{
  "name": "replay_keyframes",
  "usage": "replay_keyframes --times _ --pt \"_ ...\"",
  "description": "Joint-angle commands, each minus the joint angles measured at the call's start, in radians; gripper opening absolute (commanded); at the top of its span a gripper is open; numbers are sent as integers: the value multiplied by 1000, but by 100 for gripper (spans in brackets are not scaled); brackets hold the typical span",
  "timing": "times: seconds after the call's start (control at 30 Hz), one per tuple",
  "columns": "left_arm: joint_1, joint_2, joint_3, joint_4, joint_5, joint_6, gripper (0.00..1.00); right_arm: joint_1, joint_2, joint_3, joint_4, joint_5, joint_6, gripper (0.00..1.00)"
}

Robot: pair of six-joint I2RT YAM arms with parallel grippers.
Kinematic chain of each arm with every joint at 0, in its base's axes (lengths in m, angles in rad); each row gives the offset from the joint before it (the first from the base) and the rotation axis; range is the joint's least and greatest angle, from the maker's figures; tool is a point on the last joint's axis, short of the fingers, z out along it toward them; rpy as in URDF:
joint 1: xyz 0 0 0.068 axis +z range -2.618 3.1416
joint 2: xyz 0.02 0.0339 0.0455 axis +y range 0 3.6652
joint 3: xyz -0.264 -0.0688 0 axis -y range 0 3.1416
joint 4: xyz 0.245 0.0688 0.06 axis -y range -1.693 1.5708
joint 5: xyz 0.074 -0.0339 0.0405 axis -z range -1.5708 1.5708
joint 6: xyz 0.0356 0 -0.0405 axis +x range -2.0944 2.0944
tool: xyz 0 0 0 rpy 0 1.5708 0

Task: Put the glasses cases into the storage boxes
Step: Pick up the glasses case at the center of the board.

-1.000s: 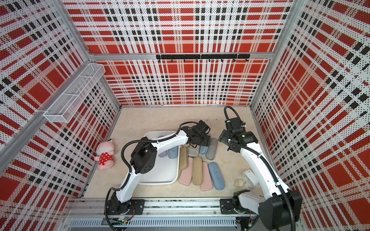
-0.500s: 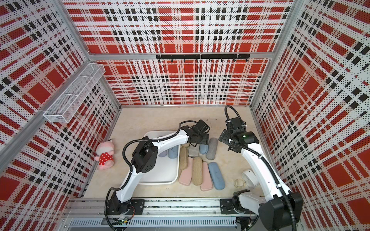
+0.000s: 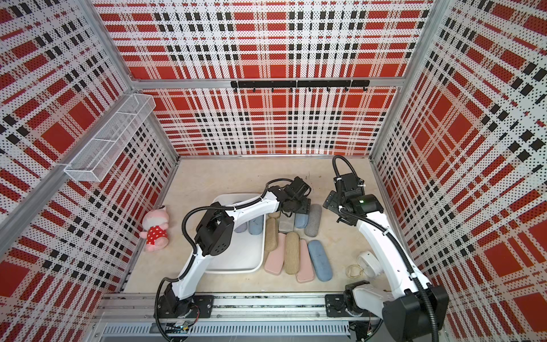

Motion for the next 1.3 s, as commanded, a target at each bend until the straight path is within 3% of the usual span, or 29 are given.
replay_keyframes --times 0.0,0.1,0.27,0.47,0.77,0.97,1.27 --pt "-12 42 18 23 62 -7 71 -2 -20 35 -20 24 -7 90" --pt "-17 51 21 35 92 -14 65 -1 -20 40 -24 29 -7 90" --pt "-35 63 36 46 111 -16 64 -2 -14 49 -24 27 -8 90" --pt "-27 68 51 -22 -26 -19 76 -2 -9 66 -33 27 -8 90" --pt "-9 62 29 -23 -23 -26 73 -1 -8 63 -31 20 -4 90" --pt "3 78 41 -29 -27 -47 77 -2 -9 62 -35 19 -4 90" --pt "-23 117 66 -50 4 -15 78 -2 -20 55 -35 21 1 90"
